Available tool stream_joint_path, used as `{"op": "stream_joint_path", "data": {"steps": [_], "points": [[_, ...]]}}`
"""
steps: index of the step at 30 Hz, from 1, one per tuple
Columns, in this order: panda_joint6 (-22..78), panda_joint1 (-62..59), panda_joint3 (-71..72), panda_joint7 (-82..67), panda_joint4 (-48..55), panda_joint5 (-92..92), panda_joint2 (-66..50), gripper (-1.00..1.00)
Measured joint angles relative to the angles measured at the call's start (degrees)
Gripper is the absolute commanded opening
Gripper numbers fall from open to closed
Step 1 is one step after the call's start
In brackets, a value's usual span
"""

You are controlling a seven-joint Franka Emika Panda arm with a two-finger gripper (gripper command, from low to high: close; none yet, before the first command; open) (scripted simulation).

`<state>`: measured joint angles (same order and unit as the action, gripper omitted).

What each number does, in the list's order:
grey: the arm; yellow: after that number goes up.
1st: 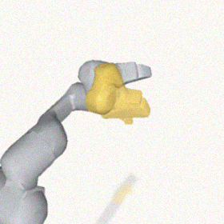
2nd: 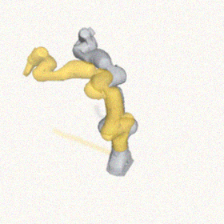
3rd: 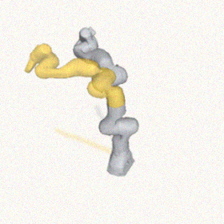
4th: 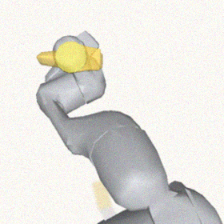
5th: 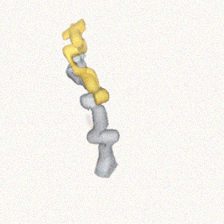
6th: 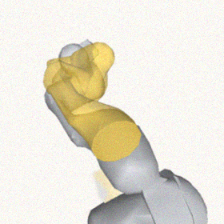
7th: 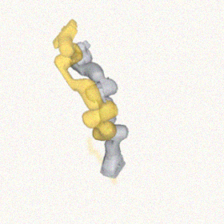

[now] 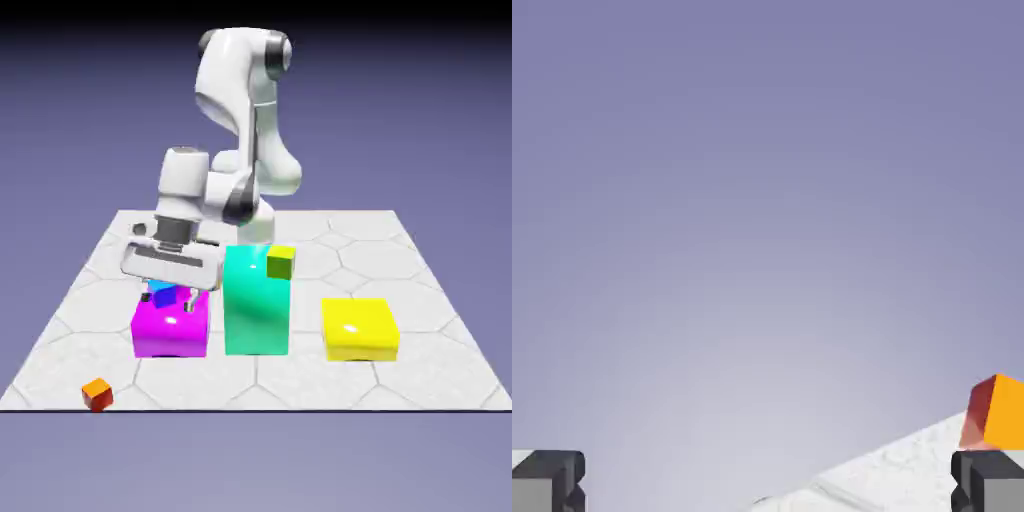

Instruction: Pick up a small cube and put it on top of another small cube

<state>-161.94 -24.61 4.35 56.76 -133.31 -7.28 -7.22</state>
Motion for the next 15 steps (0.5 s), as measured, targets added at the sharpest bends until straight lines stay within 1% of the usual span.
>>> {"op": "stream_joint_path", "data": {"steps": [11,13,15], "points": [[6.91,-14.28,2.5,8.19,15.86,-4.17,-22.84,0.0],[7.11,-14.71,2.57,8.43,16.33,-4.29,-23.52,0.0],[4.71,-14.0,1.64,8.95,18.11,-4.94,-27.66,0.0]]}}
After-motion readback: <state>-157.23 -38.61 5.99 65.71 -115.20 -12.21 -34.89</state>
